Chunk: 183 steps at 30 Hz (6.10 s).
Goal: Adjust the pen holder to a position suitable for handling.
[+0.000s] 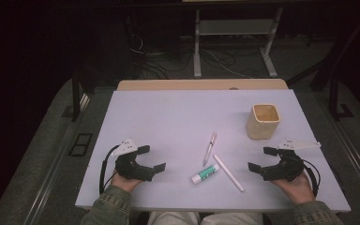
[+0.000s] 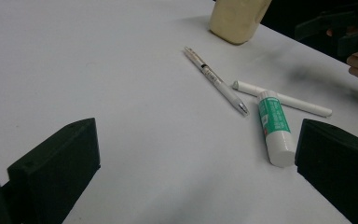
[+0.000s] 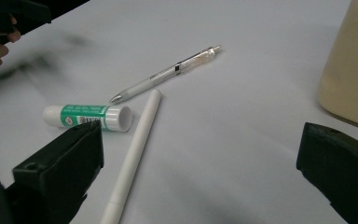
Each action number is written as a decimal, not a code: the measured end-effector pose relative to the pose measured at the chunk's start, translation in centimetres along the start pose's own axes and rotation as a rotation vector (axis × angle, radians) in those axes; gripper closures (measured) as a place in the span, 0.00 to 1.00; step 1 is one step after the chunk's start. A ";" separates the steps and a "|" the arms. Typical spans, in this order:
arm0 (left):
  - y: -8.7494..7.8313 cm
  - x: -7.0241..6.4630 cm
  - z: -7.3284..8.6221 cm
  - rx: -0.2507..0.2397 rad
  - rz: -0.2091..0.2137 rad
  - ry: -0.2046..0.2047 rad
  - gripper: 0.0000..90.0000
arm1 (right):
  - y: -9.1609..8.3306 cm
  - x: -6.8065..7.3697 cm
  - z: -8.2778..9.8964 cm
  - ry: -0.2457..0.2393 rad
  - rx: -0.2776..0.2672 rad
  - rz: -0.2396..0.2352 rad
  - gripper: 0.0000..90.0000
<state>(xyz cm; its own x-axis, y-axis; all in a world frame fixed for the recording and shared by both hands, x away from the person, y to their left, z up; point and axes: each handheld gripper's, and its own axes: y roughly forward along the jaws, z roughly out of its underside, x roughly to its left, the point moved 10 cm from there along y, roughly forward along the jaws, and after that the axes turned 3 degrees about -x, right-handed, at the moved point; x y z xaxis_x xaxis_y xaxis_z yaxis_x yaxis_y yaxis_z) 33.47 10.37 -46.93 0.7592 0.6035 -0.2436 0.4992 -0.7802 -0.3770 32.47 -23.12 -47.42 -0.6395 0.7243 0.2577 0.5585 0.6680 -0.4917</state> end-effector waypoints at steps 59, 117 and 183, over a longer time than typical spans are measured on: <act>0.0 0.2 0.2 0.009 -0.004 -0.020 0.00 | -2.6 -1.9 -2.2 0.008 0.091 0.025 0.00; 0.0 0.2 0.3 0.011 -0.002 -0.017 0.00 | -4.5 -10.8 -3.4 0.038 0.250 0.140 0.00; 0.1 0.3 0.4 0.015 0.005 -0.022 0.00 | 2.1 -18.6 -2.1 0.197 0.227 0.235 0.99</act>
<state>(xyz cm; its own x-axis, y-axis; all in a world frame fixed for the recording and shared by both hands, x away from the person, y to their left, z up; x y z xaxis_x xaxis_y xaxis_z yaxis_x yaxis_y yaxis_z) 33.54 10.54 -47.40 0.7522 0.6031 -0.2653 0.4889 -0.7809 -0.3889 46.65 -34.85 -51.48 -0.3818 0.8869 0.2603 0.5325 0.4412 -0.7224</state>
